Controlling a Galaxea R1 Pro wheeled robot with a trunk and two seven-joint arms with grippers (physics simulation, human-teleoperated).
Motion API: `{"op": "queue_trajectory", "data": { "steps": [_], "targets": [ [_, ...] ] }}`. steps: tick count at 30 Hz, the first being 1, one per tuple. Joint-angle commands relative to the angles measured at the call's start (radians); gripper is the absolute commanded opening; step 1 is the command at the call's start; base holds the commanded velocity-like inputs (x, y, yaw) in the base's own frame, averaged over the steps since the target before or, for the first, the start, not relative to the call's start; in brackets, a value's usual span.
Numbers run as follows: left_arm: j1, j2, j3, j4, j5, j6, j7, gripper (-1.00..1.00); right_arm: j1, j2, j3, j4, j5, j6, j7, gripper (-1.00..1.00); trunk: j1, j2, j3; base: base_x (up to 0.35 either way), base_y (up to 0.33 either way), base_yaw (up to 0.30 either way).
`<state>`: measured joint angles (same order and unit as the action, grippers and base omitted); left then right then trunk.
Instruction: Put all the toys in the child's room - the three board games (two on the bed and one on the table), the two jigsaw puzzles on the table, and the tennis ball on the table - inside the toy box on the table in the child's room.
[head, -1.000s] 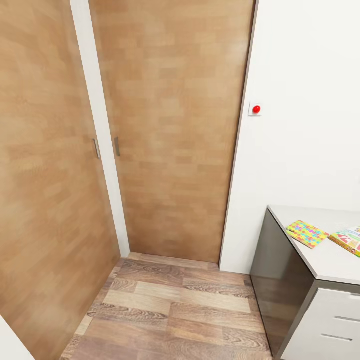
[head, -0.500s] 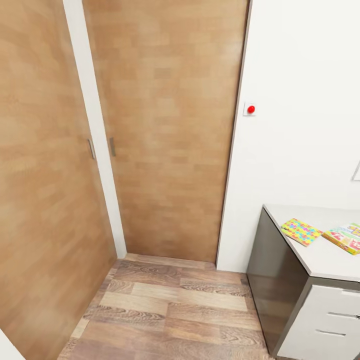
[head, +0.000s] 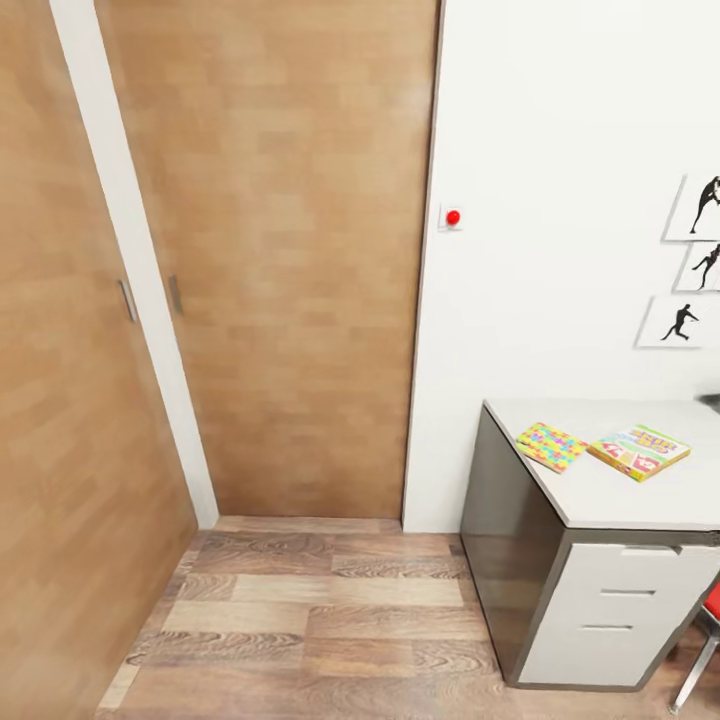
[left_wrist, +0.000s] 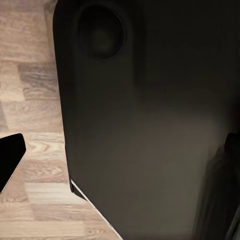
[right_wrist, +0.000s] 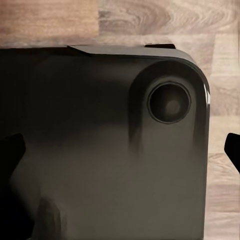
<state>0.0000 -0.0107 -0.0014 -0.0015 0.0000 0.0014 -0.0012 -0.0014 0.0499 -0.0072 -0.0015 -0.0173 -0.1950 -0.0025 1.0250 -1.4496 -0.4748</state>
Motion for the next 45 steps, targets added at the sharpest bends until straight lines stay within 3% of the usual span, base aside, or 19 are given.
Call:
{"op": "queue_trajectory", "data": {
  "steps": [1,21,45],
  "targets": [
    [0.000,0.000,0.000,0.000,0.000,0.000,0.000,1.00,0.000,0.001,-0.001,0.000,-0.002,-0.005,0.000,1.00,0.000,0.000,-0.001,0.000,0.000,-0.242],
    [0.000,0.000,0.000,0.000,0.000,0.000,0.000,1.00,0.000,0.005,0.001,0.000,-0.002,-0.011,0.000,1.00,0.000,0.000,-0.004,0.000,0.000,-0.067],
    [0.000,0.000,0.000,0.000,0.000,0.000,0.000,1.00,0.000,-0.005,0.001,0.000,-0.001,-0.010,-0.001,1.00,0.000,0.000,-0.004,0.000,0.000,-0.242]
  ]
}}
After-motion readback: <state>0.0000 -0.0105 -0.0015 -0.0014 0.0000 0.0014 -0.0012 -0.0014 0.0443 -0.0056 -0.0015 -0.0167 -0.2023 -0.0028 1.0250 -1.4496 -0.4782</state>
